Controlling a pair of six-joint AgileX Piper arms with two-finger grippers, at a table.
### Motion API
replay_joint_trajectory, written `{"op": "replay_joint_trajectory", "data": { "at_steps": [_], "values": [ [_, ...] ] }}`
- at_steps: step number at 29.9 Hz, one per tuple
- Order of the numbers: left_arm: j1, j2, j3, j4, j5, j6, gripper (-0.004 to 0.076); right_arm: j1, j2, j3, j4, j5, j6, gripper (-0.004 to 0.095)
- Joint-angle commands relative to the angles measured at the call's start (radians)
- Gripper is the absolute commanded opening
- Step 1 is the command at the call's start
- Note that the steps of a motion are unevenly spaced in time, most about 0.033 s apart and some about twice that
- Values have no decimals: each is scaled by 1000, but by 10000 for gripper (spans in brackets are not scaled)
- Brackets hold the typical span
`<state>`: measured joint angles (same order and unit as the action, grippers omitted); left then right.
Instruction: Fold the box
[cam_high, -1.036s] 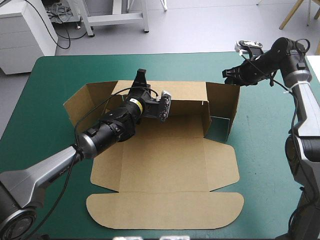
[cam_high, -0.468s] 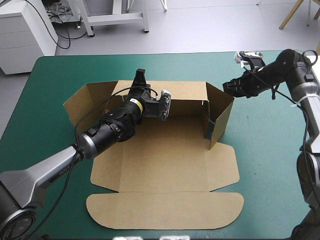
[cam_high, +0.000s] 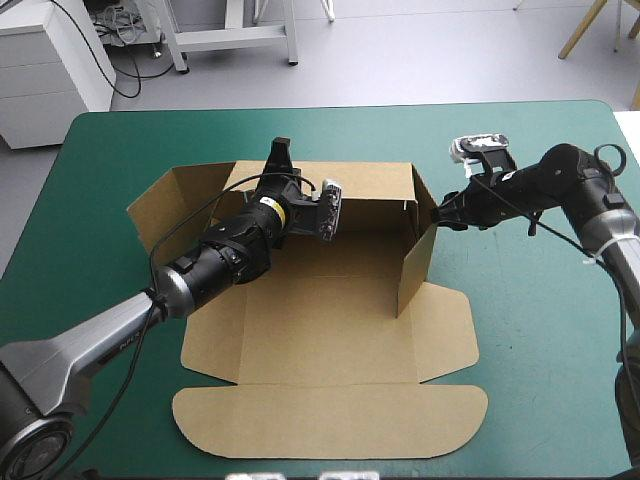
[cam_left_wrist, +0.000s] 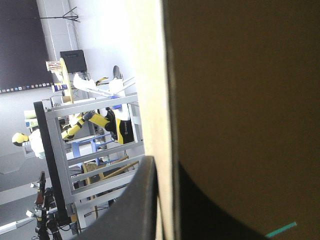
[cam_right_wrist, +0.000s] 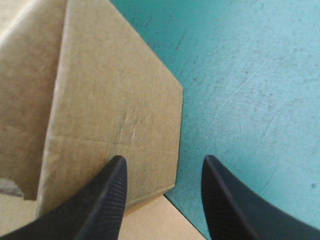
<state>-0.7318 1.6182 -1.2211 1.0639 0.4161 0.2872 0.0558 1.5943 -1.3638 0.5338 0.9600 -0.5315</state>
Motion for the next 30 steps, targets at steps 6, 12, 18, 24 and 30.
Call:
{"op": "replay_joint_trajectory", "data": {
  "at_steps": [6, 12, 18, 24, 30],
  "values": [
    [-10, 2, 3, -76, -4, -7, -10, 104, -146, 128, 52, -139, -117, 427],
    [-10, 2, 3, -76, -4, -7, -10, 150, -163, 211, 92, -193, -201, 427],
    [-10, 2, 3, -76, -2, -7, -10, 169, -163, 247, 110, -235, -211, 439],
    [-10, 2, 3, -76, 9, -7, -10, 169, -163, 247, 116, -247, -214, 591],
    [-10, 2, 3, -76, 11, -7, -10, 169, -163, 247, 166, -301, -261, 636]
  ]
}}
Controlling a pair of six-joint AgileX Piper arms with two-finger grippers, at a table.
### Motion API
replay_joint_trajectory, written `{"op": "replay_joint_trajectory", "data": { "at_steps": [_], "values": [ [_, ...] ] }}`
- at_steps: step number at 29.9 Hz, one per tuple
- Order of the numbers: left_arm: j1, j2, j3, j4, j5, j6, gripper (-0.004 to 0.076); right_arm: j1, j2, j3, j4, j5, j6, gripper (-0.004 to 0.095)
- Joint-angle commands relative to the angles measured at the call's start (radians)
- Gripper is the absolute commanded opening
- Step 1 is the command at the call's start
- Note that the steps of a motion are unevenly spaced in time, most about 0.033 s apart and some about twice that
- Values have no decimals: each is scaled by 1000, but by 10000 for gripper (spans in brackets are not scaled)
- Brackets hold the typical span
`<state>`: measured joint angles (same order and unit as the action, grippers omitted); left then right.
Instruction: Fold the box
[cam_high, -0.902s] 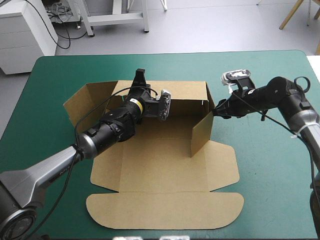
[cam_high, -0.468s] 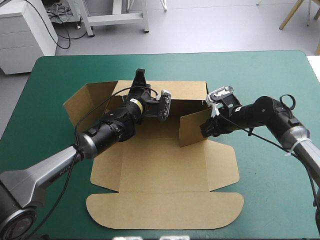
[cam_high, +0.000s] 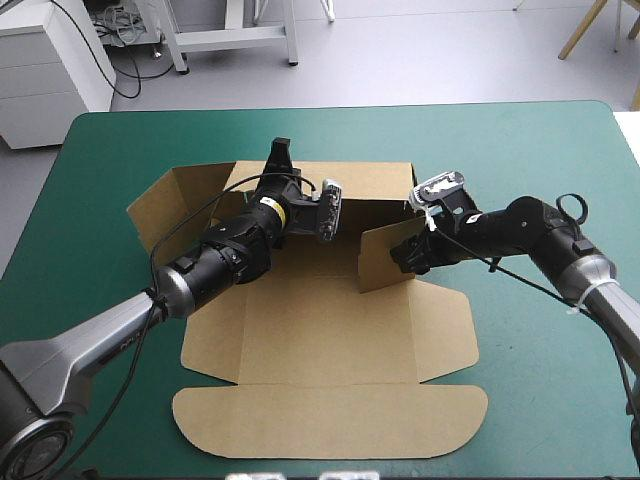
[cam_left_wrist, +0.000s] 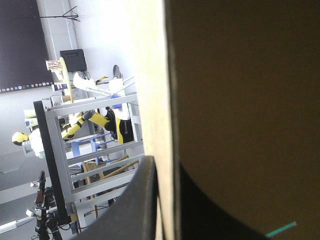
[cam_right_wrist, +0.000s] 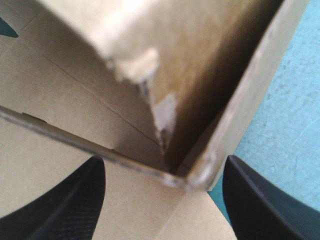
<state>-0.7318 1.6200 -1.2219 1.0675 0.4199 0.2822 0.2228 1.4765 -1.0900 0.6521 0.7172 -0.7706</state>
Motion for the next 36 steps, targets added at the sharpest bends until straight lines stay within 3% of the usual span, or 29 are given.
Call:
{"op": "replay_joint_trajectory", "data": {
  "at_steps": [1, 19, 32, 36],
  "values": [
    [-10, 0, 4, -80, 7, -10, -10, 2, -45, -27, 47, -70, -25, 636],
    [-11, 0, 4, -80, -2, -77, -10, 2, -43, -27, 109, -182, -70, 627],
    [-13, 0, -26, -82, -26, -107, -10, 2, -43, -27, 125, -216, -70, 330],
    [-28, 0, -27, -80, -42, -107, -10, 2, -43, -27, 166, -218, -120, 292]
  ]
}}
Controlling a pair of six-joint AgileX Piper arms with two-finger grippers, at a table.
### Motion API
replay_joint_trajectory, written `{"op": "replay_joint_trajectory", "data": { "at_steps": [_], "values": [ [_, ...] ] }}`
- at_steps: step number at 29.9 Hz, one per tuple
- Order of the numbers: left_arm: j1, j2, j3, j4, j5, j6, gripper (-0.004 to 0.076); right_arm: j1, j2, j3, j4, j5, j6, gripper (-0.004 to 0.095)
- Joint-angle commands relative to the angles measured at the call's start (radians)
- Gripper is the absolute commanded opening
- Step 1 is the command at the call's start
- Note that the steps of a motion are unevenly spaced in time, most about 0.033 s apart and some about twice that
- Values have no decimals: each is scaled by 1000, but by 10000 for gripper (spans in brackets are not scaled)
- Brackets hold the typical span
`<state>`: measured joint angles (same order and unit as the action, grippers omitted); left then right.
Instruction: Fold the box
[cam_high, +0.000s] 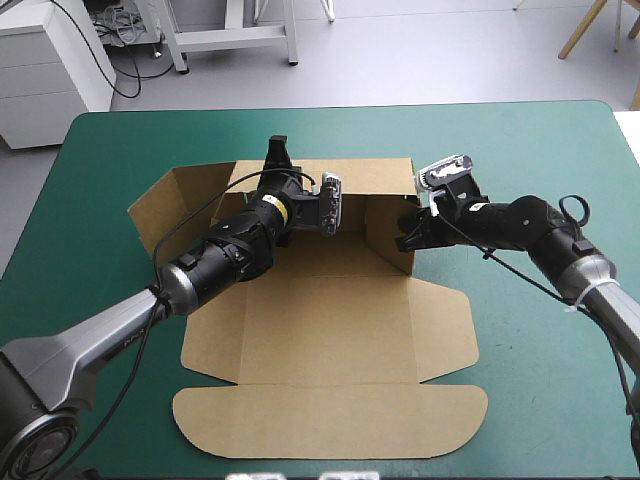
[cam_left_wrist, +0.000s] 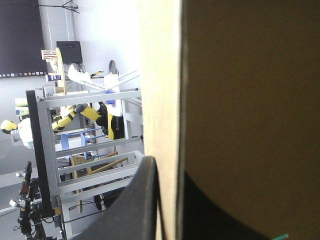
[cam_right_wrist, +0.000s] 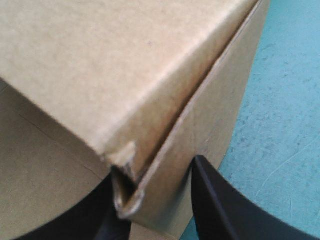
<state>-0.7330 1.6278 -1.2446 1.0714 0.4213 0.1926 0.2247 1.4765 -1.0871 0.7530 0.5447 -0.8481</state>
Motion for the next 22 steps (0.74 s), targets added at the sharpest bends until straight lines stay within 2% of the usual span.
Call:
{"op": "replay_joint_trajectory", "data": {
  "at_steps": [1, 8, 11, 16, 22],
  "values": [
    [-38, -8, -4, -80, -48, -18, -10, 0, -43, -29, 78, -46, -56, 292],
    [-68, -8, -4, -55, -39, -6, -10, 0, -43, -29, 106, -60, -79, 283],
    [-68, -8, -4, -46, -19, -6, -10, 0, -43, -29, 111, -78, -79, 202],
    [-68, -8, -4, -46, 4, -6, -8, 0, -43, -29, 111, -118, -79, -21],
    [-69, -44, -4, -46, -14, -7, 0, 0, -43, -29, 111, -139, -79, -18]
  ]
}}
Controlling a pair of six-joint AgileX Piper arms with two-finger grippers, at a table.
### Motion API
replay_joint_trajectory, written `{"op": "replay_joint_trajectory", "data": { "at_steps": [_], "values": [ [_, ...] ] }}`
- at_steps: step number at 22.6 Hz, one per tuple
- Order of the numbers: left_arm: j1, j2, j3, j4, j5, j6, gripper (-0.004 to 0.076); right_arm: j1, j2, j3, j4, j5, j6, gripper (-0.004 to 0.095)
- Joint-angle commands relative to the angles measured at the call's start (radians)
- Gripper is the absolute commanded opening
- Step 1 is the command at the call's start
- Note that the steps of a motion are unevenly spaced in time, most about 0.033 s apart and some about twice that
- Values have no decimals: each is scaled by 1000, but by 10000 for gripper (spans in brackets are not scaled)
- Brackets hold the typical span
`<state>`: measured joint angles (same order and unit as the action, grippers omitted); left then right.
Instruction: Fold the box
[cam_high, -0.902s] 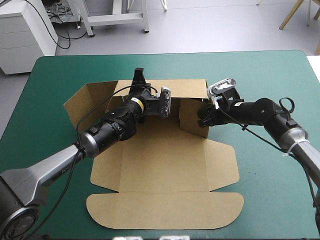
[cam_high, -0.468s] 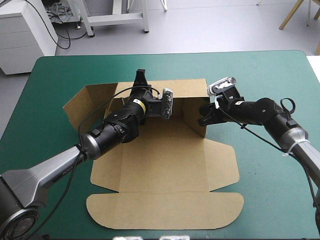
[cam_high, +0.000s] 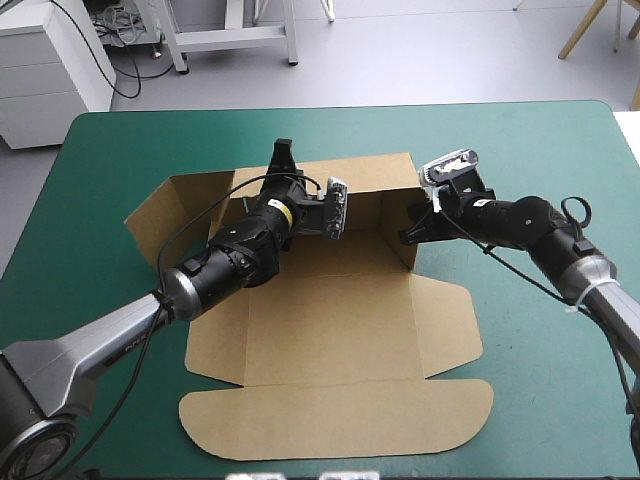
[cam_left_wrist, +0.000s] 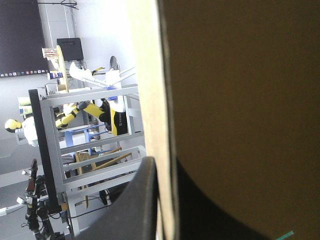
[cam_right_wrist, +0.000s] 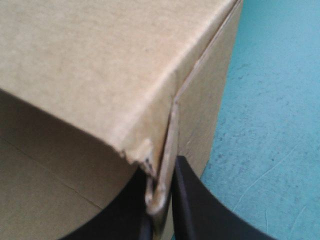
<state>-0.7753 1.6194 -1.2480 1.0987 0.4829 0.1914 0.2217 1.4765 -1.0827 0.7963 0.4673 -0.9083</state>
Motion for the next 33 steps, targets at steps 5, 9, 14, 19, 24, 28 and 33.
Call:
{"op": "replay_joint_trajectory", "data": {
  "at_steps": [5, 9, 14, 19, 24, 28, 33],
  "values": [
    [-27, -95, -1, -118, -125, -19, 217, 3, -43, -34, 67, -61, -17, -19],
    [-36, -130, -1, -207, -98, -19, 462, 3, -43, -34, 72, -63, -7, -19],
    [-130, -187, -1, -207, -75, -19, 463, 3, -43, -34, 78, -81, 5, -19],
    [-189, -255, -7, -299, -19, -113, 463, 3, -43, -34, 78, -87, 7, -19],
    [-186, -262, -173, -518, 176, -129, 446, 3, -43, -34, 76, -87, 20, -19],
    [-141, -260, -300, -528, 287, -175, 426, 3, -43, -34, 76, -87, 24, -19],
    [42, -248, -448, -585, 462, -183, 416, 1, -43, -34, 71, -87, 36, -19]
  ]
}}
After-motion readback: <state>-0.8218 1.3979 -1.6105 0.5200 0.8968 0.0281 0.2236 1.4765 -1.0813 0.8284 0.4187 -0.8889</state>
